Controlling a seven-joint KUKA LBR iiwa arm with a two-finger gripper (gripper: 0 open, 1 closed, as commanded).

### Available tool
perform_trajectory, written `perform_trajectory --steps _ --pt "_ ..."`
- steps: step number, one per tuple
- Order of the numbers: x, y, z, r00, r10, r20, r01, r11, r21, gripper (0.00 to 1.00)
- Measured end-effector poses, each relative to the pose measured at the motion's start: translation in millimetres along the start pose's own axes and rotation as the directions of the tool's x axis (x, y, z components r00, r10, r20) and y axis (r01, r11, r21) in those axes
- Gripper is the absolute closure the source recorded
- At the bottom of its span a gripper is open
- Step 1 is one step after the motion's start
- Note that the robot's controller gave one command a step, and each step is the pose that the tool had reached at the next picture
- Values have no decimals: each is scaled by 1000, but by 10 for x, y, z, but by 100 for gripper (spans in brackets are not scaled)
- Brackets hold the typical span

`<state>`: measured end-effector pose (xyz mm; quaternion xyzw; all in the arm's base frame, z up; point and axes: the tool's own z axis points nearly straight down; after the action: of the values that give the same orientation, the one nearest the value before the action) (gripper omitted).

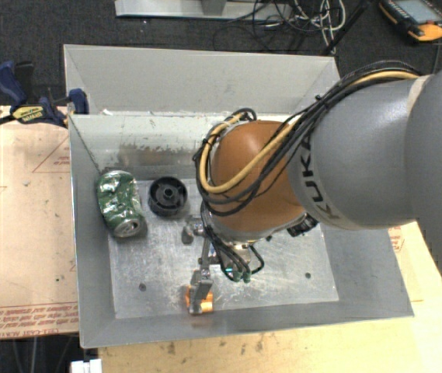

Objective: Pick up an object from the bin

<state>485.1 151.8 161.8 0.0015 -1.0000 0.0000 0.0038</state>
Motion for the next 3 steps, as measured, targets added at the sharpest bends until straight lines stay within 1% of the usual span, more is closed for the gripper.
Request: perform_trajectory --steps 1,2,3 --pt "-20 -6 -35 1000 3 7 -3 1000 -1 0" --pt "29 247 767 951 -309 6 309 951 1 100" --pt "29 246 767 951 -309 6 309 951 1 100"
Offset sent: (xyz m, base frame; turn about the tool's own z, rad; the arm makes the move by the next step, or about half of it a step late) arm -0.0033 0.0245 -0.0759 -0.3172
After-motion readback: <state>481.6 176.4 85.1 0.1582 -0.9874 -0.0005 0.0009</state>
